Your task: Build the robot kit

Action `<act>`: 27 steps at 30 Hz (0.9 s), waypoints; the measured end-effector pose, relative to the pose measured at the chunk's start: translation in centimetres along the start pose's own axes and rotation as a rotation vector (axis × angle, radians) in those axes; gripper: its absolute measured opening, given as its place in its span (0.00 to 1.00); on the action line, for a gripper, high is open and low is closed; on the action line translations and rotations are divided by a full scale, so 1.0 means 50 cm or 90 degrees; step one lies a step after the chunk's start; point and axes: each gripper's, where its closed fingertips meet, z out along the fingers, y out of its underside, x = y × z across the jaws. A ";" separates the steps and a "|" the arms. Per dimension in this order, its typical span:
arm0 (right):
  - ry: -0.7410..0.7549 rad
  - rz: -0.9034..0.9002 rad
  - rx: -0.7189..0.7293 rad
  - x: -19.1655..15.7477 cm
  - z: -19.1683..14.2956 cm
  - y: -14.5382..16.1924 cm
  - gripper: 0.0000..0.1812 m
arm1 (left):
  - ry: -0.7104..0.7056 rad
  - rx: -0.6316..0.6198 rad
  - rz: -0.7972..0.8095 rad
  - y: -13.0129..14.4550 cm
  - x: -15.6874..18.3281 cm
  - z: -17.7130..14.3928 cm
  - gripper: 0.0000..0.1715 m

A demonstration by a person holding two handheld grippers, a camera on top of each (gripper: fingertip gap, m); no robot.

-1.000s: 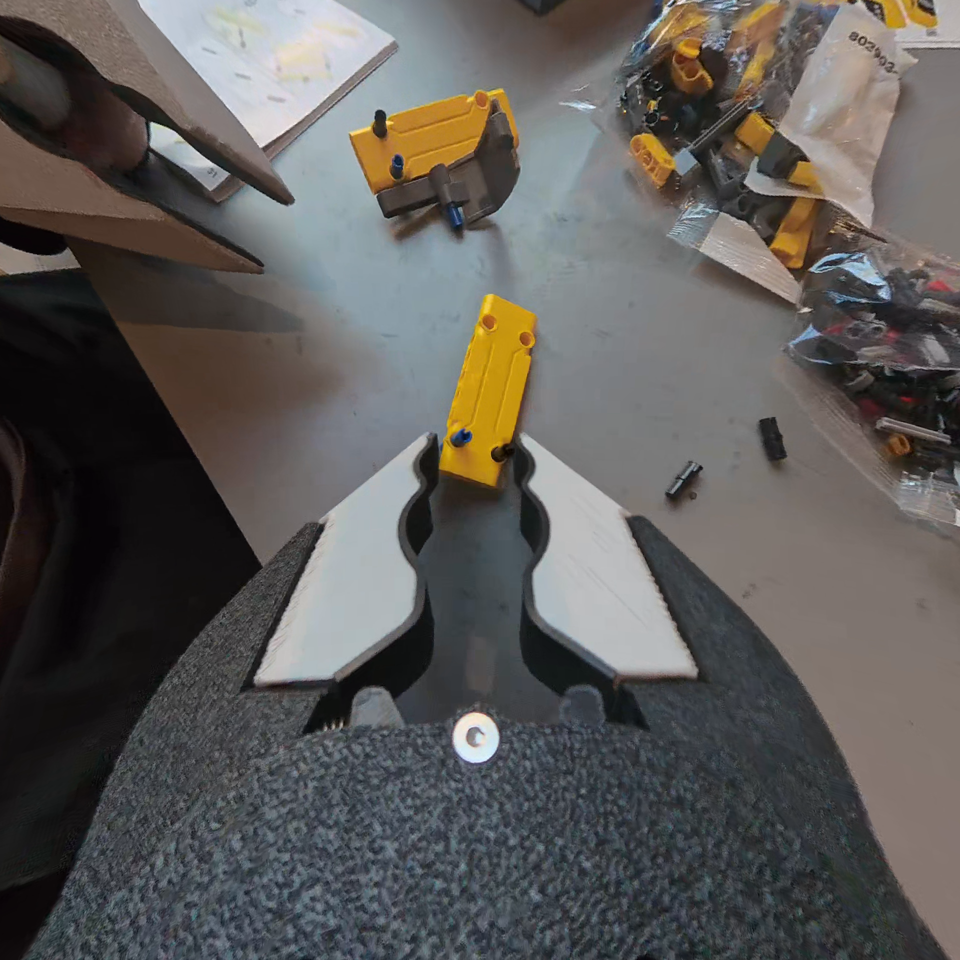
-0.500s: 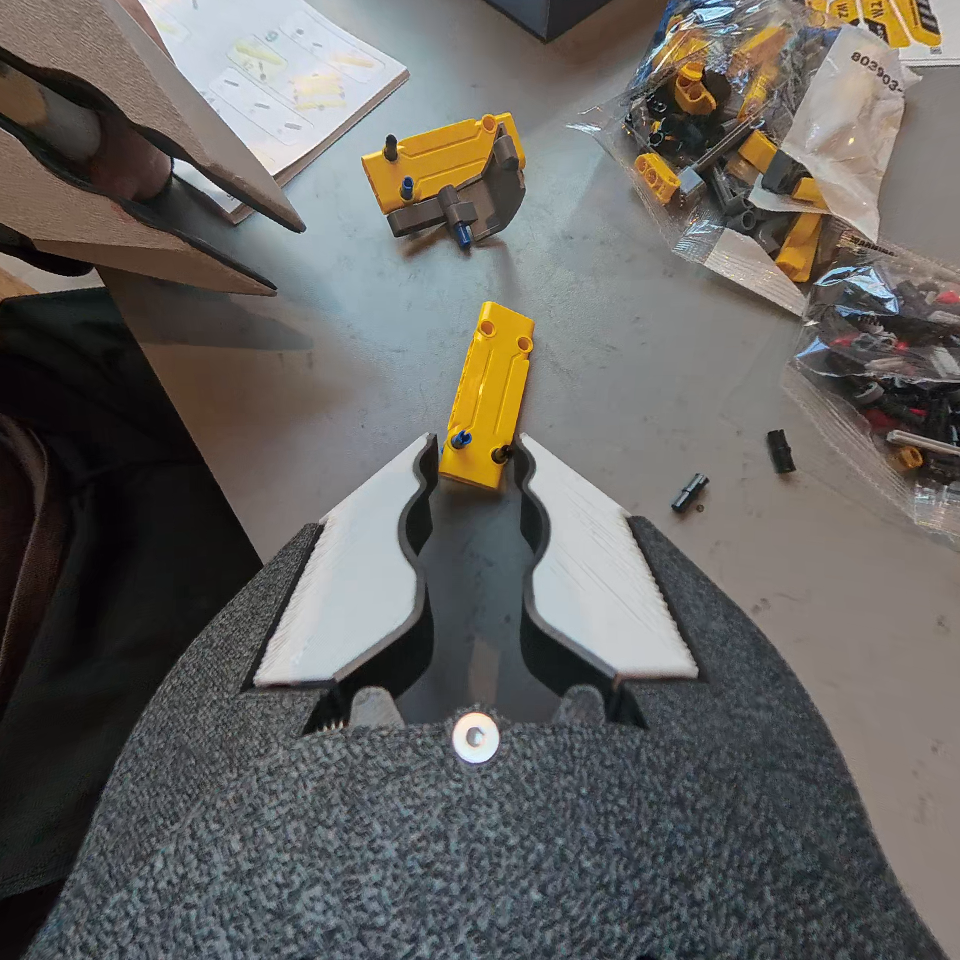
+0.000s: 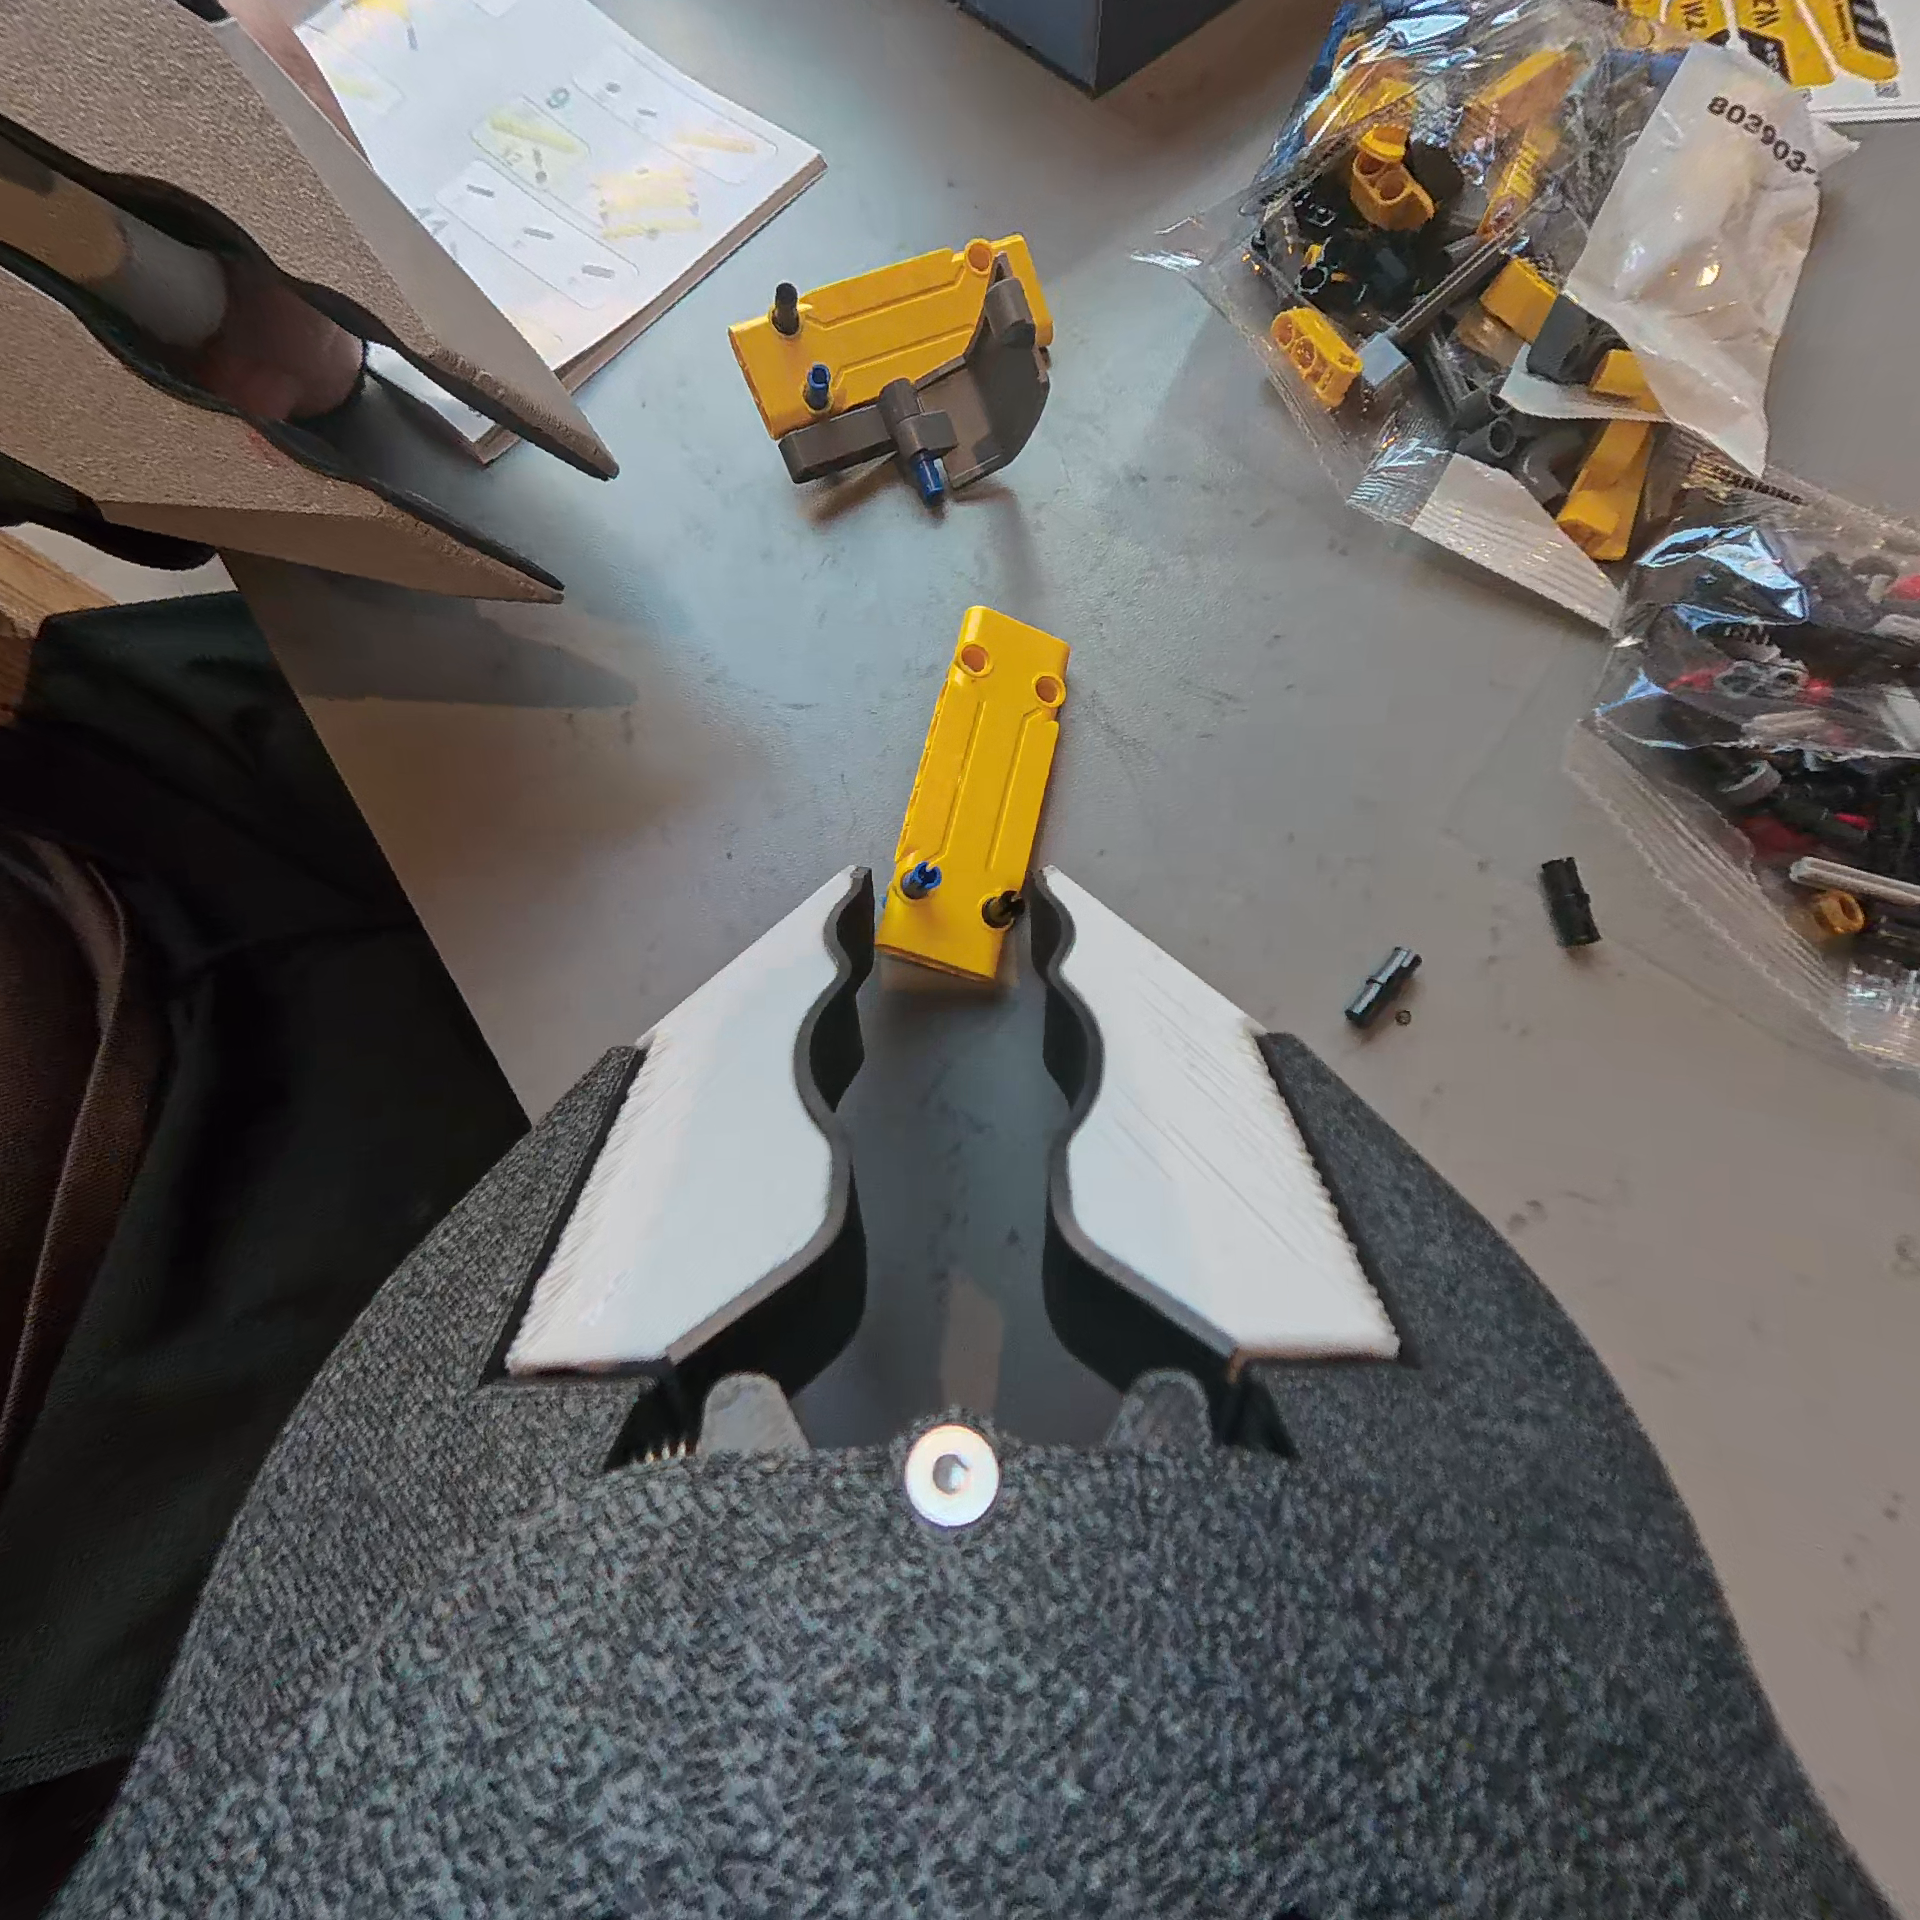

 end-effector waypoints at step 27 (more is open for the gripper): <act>0.099 0.155 0.191 0.131 -0.109 -0.029 0.19 | -0.023 -0.001 0.072 -0.002 0.016 0.000 0.10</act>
